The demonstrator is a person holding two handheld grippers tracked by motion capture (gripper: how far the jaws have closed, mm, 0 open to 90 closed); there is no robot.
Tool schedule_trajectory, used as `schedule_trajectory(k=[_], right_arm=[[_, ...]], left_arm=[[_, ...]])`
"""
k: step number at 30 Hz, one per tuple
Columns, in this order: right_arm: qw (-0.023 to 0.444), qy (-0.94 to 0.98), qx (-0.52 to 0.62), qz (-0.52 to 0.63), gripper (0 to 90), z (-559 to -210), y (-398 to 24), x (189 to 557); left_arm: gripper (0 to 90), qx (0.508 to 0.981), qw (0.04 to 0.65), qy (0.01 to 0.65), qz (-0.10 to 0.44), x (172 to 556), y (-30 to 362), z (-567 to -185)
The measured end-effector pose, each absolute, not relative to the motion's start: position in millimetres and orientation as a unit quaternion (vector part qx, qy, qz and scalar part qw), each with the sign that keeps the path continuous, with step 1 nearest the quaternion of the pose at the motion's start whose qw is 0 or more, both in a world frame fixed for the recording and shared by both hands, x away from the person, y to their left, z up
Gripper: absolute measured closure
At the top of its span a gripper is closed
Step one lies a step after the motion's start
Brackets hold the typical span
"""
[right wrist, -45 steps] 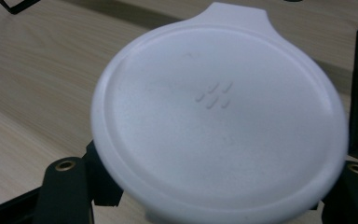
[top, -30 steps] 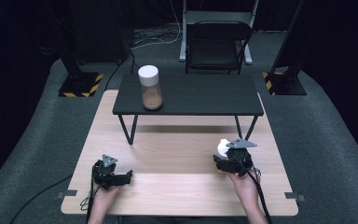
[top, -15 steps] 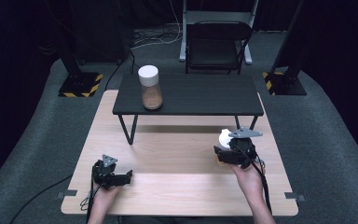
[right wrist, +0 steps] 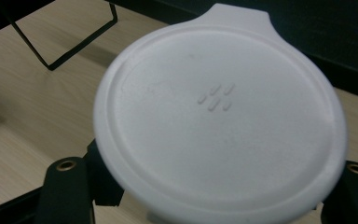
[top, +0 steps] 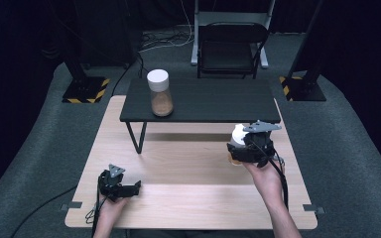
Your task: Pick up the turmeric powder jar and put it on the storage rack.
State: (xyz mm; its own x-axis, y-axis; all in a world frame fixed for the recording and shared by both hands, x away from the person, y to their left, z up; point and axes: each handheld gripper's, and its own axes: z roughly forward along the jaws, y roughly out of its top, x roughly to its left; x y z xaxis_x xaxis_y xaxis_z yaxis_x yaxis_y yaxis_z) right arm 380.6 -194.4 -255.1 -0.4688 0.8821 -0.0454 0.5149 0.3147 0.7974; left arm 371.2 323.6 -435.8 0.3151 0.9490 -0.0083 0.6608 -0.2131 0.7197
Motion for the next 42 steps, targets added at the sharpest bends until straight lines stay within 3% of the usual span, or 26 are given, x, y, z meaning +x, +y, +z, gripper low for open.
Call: schedule_trajectory(k=[21,42], right_arm=[[0.264,0.758,0.459,0.38,29.6,-193.4,-179.1,402.0],[0.288,0.737,0.472,0.389,29.6,-163.3,-166.7,431.1]], left_arm=[[0.0,0.746,0.32,0.539,0.225,371.6,323.8,-435.9],[0.0,0.746,0.32,0.538,0.225,371.7,323.9,-435.8]])
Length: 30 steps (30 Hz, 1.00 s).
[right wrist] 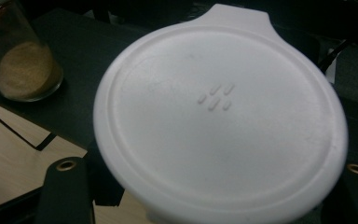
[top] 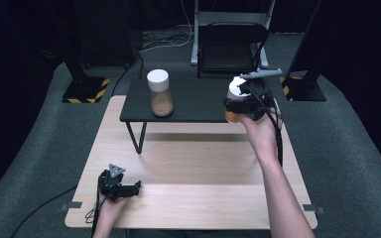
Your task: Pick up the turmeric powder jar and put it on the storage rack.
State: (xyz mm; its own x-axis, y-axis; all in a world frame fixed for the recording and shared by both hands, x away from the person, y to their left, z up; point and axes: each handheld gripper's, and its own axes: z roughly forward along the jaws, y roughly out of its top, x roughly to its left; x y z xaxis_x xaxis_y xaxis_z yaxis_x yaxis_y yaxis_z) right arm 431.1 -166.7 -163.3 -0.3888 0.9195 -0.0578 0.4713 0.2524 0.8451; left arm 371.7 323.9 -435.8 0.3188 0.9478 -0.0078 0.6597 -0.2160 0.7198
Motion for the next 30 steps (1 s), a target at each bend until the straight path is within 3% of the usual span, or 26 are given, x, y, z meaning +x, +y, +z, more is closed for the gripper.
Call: schedule_trajectory(k=[30], right_arm=[[0.279,0.716,0.512,0.384,29.4,-172.4,-167.6,477.6]], left_arm=[[0.0,0.746,0.32,0.538,0.225,371.7,324.0,-435.8]])
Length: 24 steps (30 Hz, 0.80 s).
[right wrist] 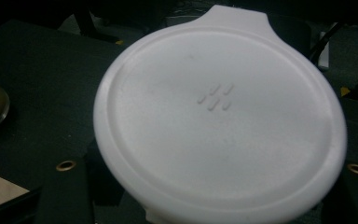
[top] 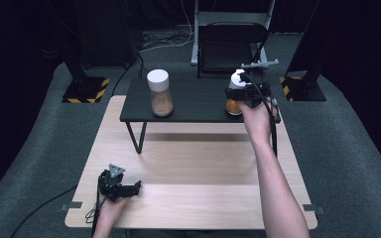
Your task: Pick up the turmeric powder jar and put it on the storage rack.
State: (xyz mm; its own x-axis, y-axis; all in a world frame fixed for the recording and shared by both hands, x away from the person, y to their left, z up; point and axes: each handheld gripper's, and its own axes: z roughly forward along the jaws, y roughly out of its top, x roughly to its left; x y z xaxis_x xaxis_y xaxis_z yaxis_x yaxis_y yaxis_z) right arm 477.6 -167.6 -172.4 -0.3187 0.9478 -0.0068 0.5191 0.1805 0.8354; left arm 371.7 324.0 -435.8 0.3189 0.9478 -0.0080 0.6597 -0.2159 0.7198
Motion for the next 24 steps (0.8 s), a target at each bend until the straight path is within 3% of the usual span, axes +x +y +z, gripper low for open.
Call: schedule_trajectory(k=[10,24], right_arm=[[0.287,0.711,0.511,0.388,28.4,-176.4,-166.3,477.6],[0.294,0.693,0.515,0.409,13.2,-193.3,-176.4,465.8]], left_arm=[[0.0,0.747,0.32,0.537,0.225,371.9,324.3,-435.8],[0.0,0.747,0.32,0.537,0.225,371.9,324.3,-435.9]])
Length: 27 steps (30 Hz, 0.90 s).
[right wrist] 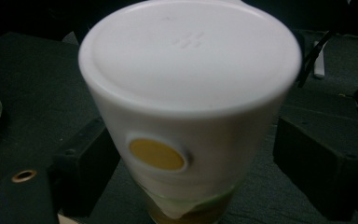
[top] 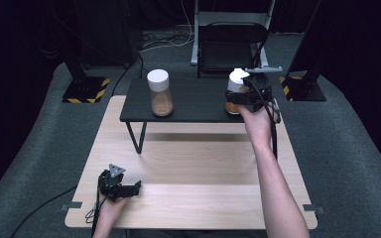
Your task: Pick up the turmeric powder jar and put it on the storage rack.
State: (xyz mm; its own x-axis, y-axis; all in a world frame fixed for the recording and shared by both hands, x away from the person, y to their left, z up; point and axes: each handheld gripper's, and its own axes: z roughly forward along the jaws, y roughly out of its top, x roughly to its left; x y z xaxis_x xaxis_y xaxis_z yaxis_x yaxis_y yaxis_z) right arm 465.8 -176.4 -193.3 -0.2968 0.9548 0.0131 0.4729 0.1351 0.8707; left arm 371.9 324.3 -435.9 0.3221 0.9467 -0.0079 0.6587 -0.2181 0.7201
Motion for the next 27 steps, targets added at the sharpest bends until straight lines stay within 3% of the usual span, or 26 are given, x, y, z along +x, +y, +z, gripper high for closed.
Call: schedule_trajectory(k=[14,27], right_arm=[[0.282,0.686,0.505,0.442,8.5,-216.2,-209.5,434.2],[0.313,0.677,0.503,0.438,0.0,-258.3,-226.2,396.1]], left_arm=[[0.0,0.748,0.32,0.537,0.225,371.9,324.3,-435.8],[0.0,0.747,0.32,0.537,0.225,371.8,324.2,-435.9]])
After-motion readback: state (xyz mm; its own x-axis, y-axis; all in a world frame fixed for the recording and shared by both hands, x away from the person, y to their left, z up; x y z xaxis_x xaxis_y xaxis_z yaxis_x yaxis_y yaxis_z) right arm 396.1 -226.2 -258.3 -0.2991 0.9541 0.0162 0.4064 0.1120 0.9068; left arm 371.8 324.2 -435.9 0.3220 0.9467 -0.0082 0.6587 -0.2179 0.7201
